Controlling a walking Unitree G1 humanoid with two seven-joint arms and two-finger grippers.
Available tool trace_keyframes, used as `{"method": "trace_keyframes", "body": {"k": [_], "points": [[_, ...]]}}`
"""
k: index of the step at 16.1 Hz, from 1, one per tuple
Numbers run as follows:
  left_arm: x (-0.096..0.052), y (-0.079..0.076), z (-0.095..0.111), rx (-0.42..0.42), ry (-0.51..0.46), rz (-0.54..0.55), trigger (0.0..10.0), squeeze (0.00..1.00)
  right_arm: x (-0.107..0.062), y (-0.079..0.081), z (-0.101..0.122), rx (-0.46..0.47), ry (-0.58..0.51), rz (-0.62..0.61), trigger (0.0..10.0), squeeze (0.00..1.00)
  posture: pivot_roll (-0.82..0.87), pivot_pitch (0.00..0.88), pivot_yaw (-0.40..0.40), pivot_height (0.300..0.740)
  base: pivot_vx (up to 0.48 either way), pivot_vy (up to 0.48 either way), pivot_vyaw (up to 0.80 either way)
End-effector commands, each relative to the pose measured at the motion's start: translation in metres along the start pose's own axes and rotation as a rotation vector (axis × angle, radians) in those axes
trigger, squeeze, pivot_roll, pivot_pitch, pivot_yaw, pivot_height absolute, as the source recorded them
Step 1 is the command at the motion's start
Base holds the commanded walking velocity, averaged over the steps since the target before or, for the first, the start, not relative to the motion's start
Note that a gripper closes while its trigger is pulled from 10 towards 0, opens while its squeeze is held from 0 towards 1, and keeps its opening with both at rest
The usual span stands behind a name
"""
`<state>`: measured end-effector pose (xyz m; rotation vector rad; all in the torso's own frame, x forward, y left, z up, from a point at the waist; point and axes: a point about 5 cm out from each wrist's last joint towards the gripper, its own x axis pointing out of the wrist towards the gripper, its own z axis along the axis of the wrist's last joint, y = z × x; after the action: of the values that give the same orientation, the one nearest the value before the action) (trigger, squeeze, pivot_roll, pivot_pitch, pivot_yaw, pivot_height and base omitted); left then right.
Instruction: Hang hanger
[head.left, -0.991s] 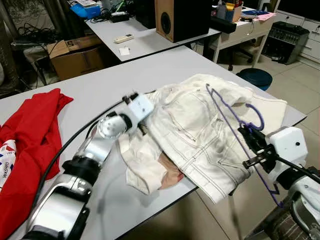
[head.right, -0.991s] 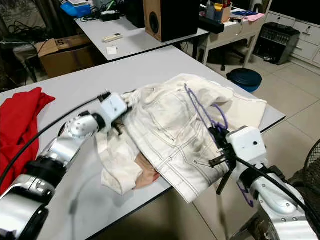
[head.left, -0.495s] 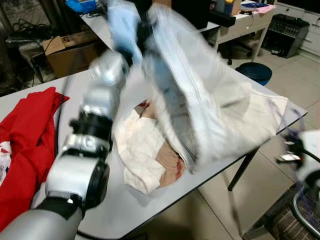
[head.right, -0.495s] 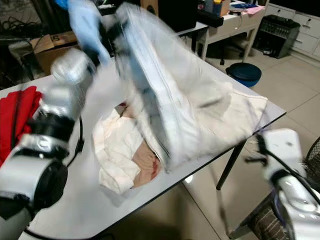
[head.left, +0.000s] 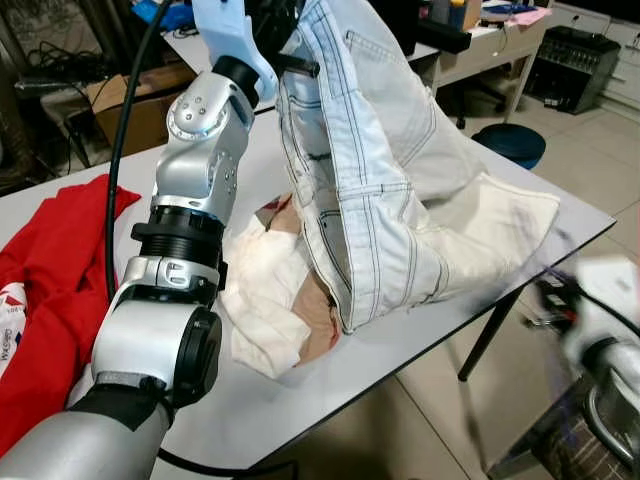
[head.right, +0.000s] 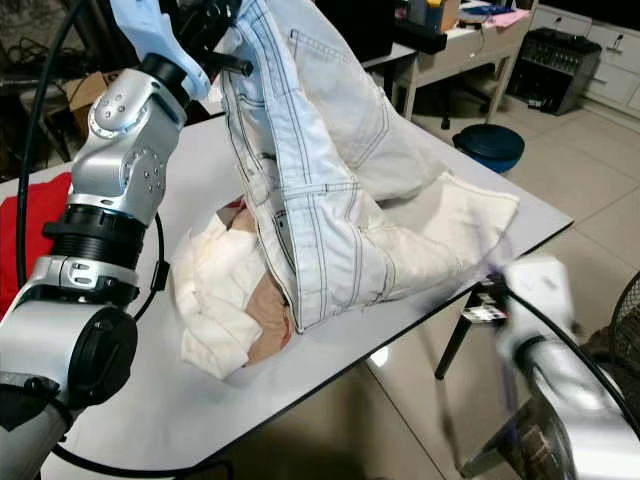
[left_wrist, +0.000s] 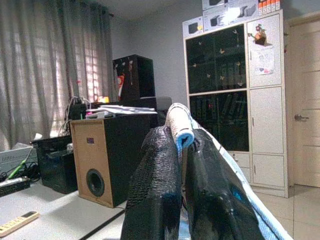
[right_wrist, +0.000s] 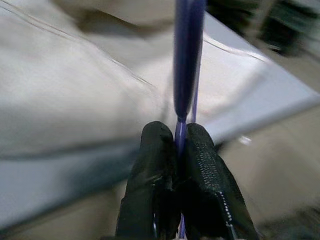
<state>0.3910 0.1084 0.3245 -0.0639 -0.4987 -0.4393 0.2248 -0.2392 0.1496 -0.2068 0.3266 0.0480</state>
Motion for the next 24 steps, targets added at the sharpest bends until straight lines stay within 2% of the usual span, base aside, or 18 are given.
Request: {"method": "trace_keyframes", "body": {"k": [1,4,5,6,7,9,10,12,13,14,15,16,17,18,20,22,24], "points": [[0.006,0.002,0.024,0.015,-0.080,-0.006,0.0,0.00,0.007,0.012,-0.002,0.038,0.048,0.111,10.0,0.00,-0.18,0.000,0.105,0.740,0.000,0.000,0.00],[0.004,0.005,0.029,0.032,-0.082,-0.016,0.0,0.00,0.026,0.021,0.019,0.064,-0.009,0.225,10.0,0.00,-0.17,0.000,0.098,0.740,0.000,0.000,0.00],[-0.001,0.011,0.025,0.066,-0.036,-0.002,0.0,0.00,0.037,0.017,0.031,0.055,-0.055,0.222,10.0,0.00,-0.16,0.000,0.097,0.740,0.000,0.000,0.00],[-0.005,0.015,0.021,0.089,-0.004,0.008,0.0,0.00,0.041,0.015,0.037,0.040,-0.076,0.222,10.0,0.00,-0.16,0.000,0.097,0.740,0.000,0.000,0.00],[-0.022,0.031,0.001,0.225,0.142,0.022,0.0,0.00,0.046,0.006,0.051,0.028,-0.130,0.209,10.0,0.00,-0.15,0.000,0.090,0.740,0.000,0.000,0.00],[-0.062,0.060,-0.035,0.378,0.408,0.050,0.0,0.00,0.046,-0.014,0.064,0.038,-0.190,0.158,10.0,0.00,-0.14,0.000,0.086,0.740,0.000,0.000,0.00],[-0.092,0.072,-0.059,0.410,0.587,0.028,0.0,0.00,0.044,-0.026,0.066,0.042,-0.208,0.127,10.0,0.00,-0.13,0.000,0.077,0.740,0.000,0.000,0.00],[-0.120,0.078,-0.079,0.453,0.745,-0.024,0.0,0.00,0.042,-0.035,0.067,0.047,-0.218,0.109,10.0,0.00,-0.13,0.000,0.076,0.740,0.000,0.000,0.00],[-0.134,0.074,-0.089,0.463,0.815,-0.099,0.0,0.00,0.040,-0.039,0.066,0.042,-0.218,0.102,10.0,0.00,-0.13,0.000,0.080,0.740,0.000,0.000,0.00],[-0.139,0.069,-0.093,0.448,0.834,-0.152,6.5,0.00,0.039,-0.041,0.065,0.036,-0.217,0.099,10.0,0.00,-0.13,0.000,0.080,0.740,0.000,0.000,0.00],[-0.135,0.059,-0.091,0.368,0.779,-0.216,10.0,0.00,0.039,-0.042,0.064,0.034,-0.219,0.098,10.0,0.00,-0.13,0.000,0.086,0.740,0.000,0.000,0.00],[-0.131,0.048,-0.085,0.384,0.720,-0.340,10.0,1.00,0.037,-0.043,0.064,0.034,-0.221,0.098,10.0,0.00,-0.13,0.000,0.086,0.740,0.000,0.000,0.00],[-0.126,0.043,-0.076,0.432,0.664,-0.431,10.0,1.00,0.033,-0.043,0.063,0.032,-0.226,0.101,10.0,0.00,-0.14,0.000,0.097,0.740,0.000,0.000,0.00],[-0.122,0.045,-0.067,0.469,0.626,-0.481,10.0,1.00,0.028,-0.041,0.061,0.029,-0.233,0.116,10.0,0.00,-0.14,0.000,0.106,0.740,0.000,0.000,0.00],[-0.120,0.049,-0.056,0.505,0.609,-0.561,10.0,1.00,0.018,-0.036,0.055,0.002,-0.224,0.150,10.0,0.00,-0.14,0.000,0.111,0.740,0.000,0.000,0.00],[-0.122,0.054,-0.045,0.500,0.619,-0.617,10.0,1.00,0.006,-0.037,0.039,-0.058,-0.161,0.116,10.0,0.00,-0.15,0.000,0.116,0.740,0.000,0.000,0.00],[-0.119,0.056,-0.036,0.435,0.568,-0.593,10.0,1.00,-0.001,-0.044,0.031,-0.056,-0.140,0.015,10.0,0.00,-0.16,0.000,0.122,0.740,0.000,0.000,0.00]]}}
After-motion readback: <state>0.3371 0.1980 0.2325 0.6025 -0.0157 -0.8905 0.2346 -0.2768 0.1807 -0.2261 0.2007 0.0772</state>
